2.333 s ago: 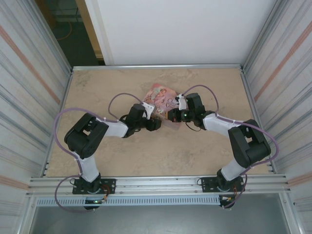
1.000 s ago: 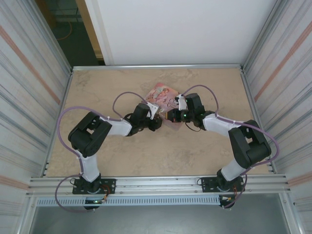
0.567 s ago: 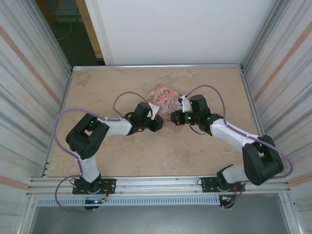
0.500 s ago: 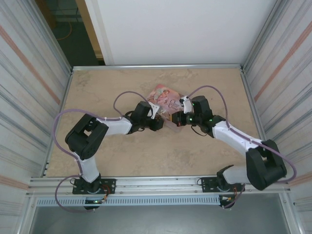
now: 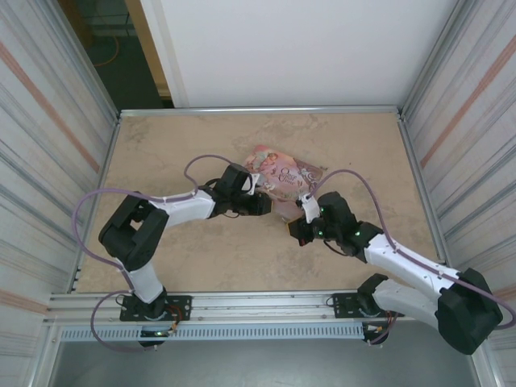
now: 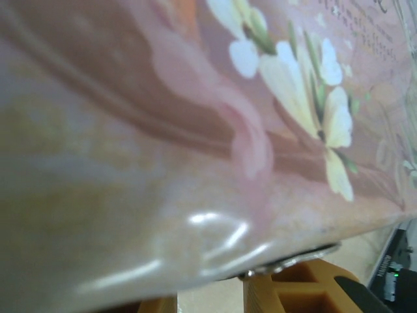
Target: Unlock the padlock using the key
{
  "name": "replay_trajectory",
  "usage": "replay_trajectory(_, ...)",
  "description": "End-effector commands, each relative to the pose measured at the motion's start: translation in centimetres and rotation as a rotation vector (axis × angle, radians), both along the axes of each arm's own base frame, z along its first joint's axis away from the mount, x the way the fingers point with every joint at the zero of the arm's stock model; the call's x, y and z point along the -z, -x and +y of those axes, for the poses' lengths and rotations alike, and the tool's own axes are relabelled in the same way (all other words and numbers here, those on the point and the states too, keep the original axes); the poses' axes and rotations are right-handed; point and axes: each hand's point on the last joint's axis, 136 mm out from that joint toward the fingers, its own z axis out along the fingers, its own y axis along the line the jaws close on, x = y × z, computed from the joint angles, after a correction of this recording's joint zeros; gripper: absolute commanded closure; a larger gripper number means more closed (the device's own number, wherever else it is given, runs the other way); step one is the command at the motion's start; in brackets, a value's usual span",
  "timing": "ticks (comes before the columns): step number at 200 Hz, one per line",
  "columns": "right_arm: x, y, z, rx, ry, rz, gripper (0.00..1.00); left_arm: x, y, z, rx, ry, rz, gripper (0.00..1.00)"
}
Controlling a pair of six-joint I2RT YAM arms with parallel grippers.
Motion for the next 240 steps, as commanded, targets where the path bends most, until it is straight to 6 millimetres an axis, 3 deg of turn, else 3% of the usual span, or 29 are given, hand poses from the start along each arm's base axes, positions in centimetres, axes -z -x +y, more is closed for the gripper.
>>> replay_trajectory(1,1.0,-0.2,-0.4,0.007,0.061,-0.091,1.0,-4.3,0.2,-1.4,-0.015,0.109,0.023,0.78)
replay_trajectory(61,2.7,-0.8,0.8,-0.006,0.098,-0.168,1.0,-4.2,0.9,-2.0,-0.043,0.144,0.084,0.79)
replay_trajectory(240,3.7,-5.0,1.8,0.104,0.084,-0.236,1.0,-3.5,1.3,-2.6,-0.059,0.173,0.144,0.79)
